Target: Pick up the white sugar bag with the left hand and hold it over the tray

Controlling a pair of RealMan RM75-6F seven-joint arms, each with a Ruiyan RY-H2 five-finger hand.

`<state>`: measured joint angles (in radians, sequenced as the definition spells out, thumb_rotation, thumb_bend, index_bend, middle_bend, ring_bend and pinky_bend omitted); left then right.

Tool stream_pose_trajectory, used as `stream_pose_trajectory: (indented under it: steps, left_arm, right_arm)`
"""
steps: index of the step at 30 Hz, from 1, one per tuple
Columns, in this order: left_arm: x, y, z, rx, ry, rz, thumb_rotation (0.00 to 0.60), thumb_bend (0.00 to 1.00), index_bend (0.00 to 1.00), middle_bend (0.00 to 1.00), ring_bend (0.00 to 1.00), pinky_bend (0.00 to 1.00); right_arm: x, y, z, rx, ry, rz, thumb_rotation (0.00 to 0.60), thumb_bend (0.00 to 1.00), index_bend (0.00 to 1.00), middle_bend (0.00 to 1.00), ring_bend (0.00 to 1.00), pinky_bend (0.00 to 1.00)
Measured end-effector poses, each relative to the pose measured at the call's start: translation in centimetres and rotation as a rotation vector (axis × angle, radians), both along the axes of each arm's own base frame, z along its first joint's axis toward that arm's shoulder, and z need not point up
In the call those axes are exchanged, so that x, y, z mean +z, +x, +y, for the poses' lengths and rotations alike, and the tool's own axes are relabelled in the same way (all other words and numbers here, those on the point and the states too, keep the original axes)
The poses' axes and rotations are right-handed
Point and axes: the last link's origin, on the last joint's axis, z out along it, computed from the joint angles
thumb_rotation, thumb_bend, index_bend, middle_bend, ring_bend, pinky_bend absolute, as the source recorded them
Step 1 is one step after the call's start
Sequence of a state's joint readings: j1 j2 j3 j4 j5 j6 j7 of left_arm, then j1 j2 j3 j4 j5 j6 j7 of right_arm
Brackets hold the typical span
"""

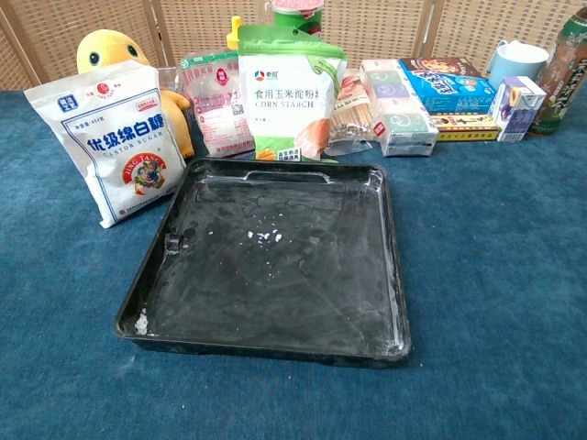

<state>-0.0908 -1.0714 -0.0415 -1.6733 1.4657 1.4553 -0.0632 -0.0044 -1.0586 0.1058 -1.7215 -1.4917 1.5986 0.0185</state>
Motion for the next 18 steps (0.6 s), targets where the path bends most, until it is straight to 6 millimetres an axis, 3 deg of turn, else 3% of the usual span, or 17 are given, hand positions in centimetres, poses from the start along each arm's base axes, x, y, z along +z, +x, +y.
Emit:
stream_pose_trajectory:
  steps: [10,18]
  left_arm:
    - [-1.0,-0.5,1.4,-0.018,-0.006,-0.065,0.600,0.01,0.03,0.11,0.11,0.07]
    - [-6.2,-0.4,4.3,-0.053,-0.094,-0.293,0.600,0.01,0.05,0.11,0.11,0.10]
  right_arm:
    - [0.1,0.1,0.1,-0.001,0.004,-0.010,0.374,0.00,0.04,0.00,0.00,0.00]
    - [0.3,-0.1,0.0,-0.005,0.011,-0.024,0.376,0.00,0.04,0.00,0.00,0.00]
